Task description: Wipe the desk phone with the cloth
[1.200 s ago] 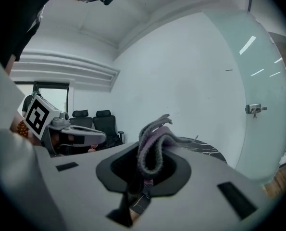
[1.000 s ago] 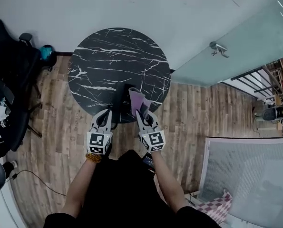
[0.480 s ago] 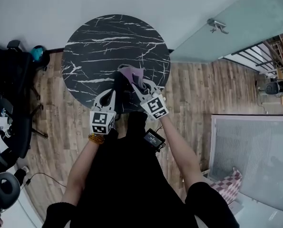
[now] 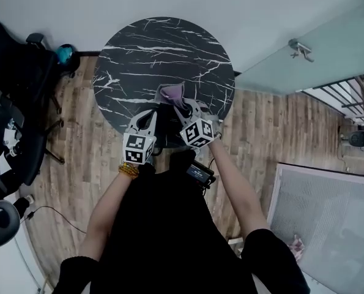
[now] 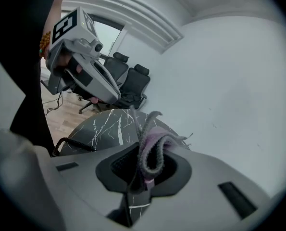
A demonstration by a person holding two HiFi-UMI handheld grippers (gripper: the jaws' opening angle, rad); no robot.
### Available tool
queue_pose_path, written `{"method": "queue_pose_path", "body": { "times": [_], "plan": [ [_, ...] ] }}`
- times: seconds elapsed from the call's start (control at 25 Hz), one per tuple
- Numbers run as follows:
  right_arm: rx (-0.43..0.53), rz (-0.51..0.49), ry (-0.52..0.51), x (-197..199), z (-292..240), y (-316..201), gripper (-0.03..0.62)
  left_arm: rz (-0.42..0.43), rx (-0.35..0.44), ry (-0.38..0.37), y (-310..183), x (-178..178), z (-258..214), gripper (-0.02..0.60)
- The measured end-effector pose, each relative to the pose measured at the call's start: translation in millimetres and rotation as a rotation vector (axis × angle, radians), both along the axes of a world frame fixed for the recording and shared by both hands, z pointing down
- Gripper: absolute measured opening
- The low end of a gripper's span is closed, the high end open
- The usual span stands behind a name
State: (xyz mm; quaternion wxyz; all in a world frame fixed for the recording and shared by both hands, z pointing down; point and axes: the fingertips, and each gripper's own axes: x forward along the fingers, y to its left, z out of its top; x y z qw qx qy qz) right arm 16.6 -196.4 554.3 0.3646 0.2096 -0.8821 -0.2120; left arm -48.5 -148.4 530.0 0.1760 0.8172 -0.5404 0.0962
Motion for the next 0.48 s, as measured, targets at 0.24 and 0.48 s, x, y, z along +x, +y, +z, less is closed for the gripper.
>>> {"method": "queue_pose_path", "body": {
  "times": [0.24, 0.48],
  "plan": [
    [-0.005, -0.048, 0.073, -21.2, 20.3, -13.8, 0.055, 0.066, -0.003, -0.010, 9.8, 9.3, 4.4, 0.012],
    [0.027, -0.025, 0.114, -34.2, 30.6, -35.2, 0.055, 0.093, 0.010, -0.015, 16.0, 5.2, 5.7, 0.012]
  ]
}}
